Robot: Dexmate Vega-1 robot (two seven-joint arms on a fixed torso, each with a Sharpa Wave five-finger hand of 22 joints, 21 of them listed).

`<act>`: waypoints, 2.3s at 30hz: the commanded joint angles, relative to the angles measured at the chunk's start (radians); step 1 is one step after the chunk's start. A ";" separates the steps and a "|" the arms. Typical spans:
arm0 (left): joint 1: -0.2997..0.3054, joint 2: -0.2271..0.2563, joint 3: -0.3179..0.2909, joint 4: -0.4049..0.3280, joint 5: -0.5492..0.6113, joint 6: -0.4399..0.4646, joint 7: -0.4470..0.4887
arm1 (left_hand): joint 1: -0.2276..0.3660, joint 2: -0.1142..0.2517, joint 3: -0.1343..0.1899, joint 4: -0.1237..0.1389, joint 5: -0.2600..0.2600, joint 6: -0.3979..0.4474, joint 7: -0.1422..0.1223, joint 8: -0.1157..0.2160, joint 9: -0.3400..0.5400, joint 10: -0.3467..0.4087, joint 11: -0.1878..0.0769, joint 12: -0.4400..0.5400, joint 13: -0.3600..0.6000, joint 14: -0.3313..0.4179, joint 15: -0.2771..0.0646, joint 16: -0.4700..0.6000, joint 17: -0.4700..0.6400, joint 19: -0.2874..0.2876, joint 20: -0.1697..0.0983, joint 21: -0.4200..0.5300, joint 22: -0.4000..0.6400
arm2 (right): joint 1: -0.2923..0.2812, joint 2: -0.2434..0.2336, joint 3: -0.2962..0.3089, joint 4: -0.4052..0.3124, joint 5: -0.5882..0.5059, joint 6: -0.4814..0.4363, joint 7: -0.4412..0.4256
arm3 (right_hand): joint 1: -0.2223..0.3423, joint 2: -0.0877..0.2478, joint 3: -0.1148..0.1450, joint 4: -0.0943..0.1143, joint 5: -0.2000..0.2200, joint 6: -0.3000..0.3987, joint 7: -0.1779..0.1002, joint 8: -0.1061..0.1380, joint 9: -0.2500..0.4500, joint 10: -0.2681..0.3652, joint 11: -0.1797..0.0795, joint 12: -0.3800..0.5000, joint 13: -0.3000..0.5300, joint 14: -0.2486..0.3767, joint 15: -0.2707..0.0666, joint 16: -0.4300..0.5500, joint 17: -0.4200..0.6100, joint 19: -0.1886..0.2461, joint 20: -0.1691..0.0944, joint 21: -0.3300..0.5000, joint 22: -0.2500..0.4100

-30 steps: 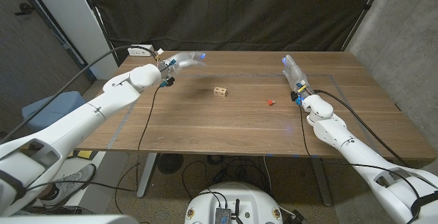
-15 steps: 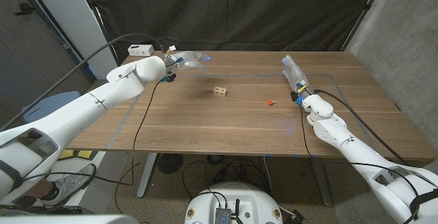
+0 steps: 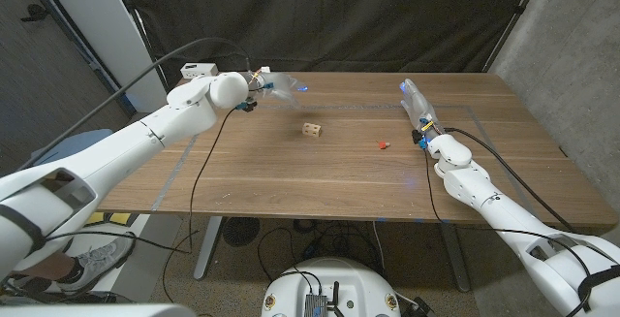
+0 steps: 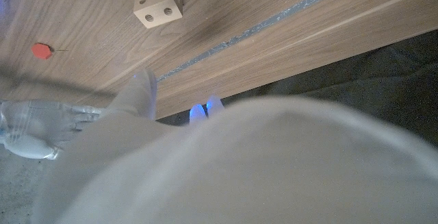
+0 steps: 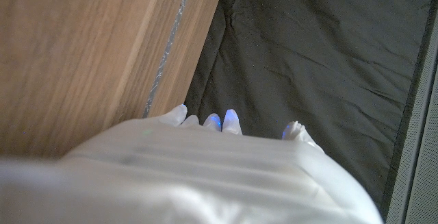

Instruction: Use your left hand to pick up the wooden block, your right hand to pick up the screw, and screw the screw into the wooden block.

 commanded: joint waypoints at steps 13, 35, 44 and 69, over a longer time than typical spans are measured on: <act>-0.057 -0.077 0.102 -0.014 0.320 0.055 -0.149 | 0.063 -0.012 -0.010 -0.003 -0.002 0.010 -0.016 -0.010 0.005 0.026 -0.015 0.001 0.002 0.029 -0.013 0.009 0.003 -0.040 0.024 0.021 0.005 | -0.011 0.009 0.007 0.005 -0.005 0.018 -0.033 | 0.009 0.003 0.007 -0.001 0.007 -0.009 -0.003 0.005 0.001 -0.002 -0.006 0.003 0.004 -0.011 -0.008 0.001 0.001 0.003 -0.002 0.006 0.005; -0.036 -0.121 0.125 0.000 0.451 0.022 -0.177 | 0.117 -0.023 -0.016 -0.003 -0.004 0.013 -0.017 -0.015 0.006 0.044 -0.017 0.003 0.008 0.066 -0.018 0.015 0.005 -0.026 0.051 0.025 0.005 | -0.051 0.001 0.018 -0.035 -0.005 0.027 -0.062 | 0.004 -0.002 0.006 -0.002 0.006 -0.011 -0.003 0.005 0.002 0.000 -0.011 0.004 0.004 -0.010 -0.007 0.002 0.001 0.004 0.001 0.006 0.005; -0.031 -0.147 0.133 0.041 0.476 0.014 -0.162 | 0.128 -0.024 -0.019 -0.002 -0.004 0.019 -0.016 -0.014 0.006 0.048 -0.016 0.004 0.010 0.070 -0.018 0.014 0.006 -0.026 0.055 0.025 0.005 | -0.051 0.002 0.018 -0.027 -0.005 0.041 -0.049 | 0.001 -0.005 0.006 -0.001 0.005 -0.009 -0.002 0.006 0.002 0.000 -0.015 0.003 0.004 -0.011 -0.009 0.002 0.002 0.006 -0.001 0.006 0.005; -0.017 -0.188 0.181 0.130 0.528 -0.001 -0.070 | 0.160 -0.019 -0.029 0.005 -0.002 0.040 -0.015 -0.013 0.007 0.078 -0.017 0.014 0.019 0.091 -0.023 0.015 0.006 -0.004 0.053 0.030 0.005 | -0.040 0.014 0.016 0.001 -0.005 0.049 -0.047 | 0.000 -0.004 0.009 -0.003 0.006 -0.009 -0.002 0.007 0.002 0.002 -0.015 0.004 0.004 -0.010 -0.011 0.002 0.001 0.009 -0.005 0.007 0.005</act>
